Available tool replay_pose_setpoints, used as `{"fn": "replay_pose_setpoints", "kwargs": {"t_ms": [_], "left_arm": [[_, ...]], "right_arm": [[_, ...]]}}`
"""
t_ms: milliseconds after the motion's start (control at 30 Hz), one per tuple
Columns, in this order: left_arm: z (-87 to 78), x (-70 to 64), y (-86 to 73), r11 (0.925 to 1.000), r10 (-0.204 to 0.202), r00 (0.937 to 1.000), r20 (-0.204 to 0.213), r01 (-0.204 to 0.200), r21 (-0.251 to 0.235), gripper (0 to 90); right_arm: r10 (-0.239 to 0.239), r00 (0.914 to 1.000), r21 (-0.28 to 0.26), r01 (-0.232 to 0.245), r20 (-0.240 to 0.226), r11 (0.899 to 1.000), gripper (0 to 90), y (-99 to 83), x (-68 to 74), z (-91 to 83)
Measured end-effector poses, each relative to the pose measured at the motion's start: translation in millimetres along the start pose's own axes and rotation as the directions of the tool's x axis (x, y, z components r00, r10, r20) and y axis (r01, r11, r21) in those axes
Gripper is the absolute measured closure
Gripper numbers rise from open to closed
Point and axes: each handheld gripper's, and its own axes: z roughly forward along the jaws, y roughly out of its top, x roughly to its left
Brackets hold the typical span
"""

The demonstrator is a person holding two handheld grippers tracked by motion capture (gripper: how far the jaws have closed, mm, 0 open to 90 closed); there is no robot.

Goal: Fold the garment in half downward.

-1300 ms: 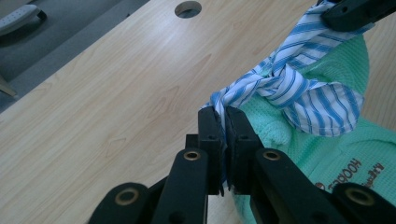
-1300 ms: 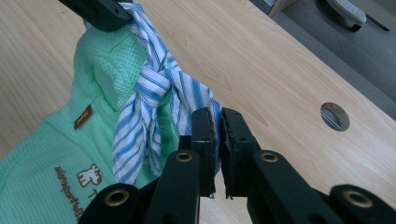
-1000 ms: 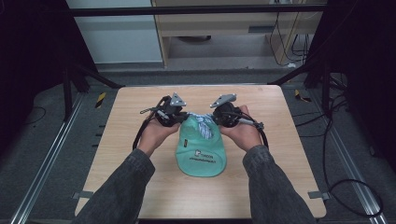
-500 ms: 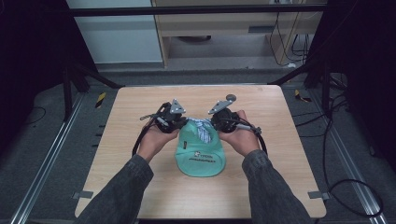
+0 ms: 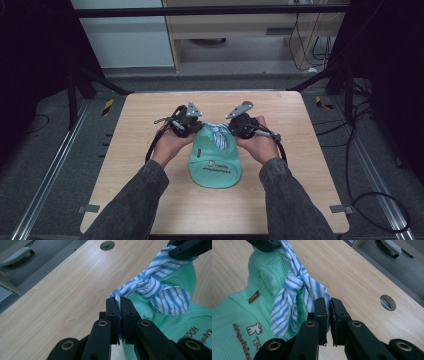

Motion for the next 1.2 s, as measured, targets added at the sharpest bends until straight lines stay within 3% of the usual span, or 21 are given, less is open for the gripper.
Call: {"fn": "replay_pose_setpoints", "kwargs": {"t_ms": [333, 733, 1200], "left_arm": [[-10.3, -17.9, -12.5, 0.9996, 0.028, 0.9996, -0.003, -0.028, -0.006, 86.0], [-19.4, -26.3, -19.4, 0.9998, 0.006, 0.9999, 0.014, -0.006, -0.020, 86.1], [-12.9, -11.5, 3.4, 0.9995, 0.005, 1.0000, -0.008, -0.005, -0.032, 86.1]], "right_arm": [[-0.010, 0.9996, -0.039, 0.009, -0.026, 0.999, 84.1, -18.7, 13.3, -10.7], [-0.019, 0.9994, -0.040, 0.018, -0.030, 0.999, 83.9, -20.2, 15.8, -10.4], [-0.024, 0.9997, -0.045, 0.024, 0.007, 0.999, 84.0, -6.0, 5.1, -19.5]]}}
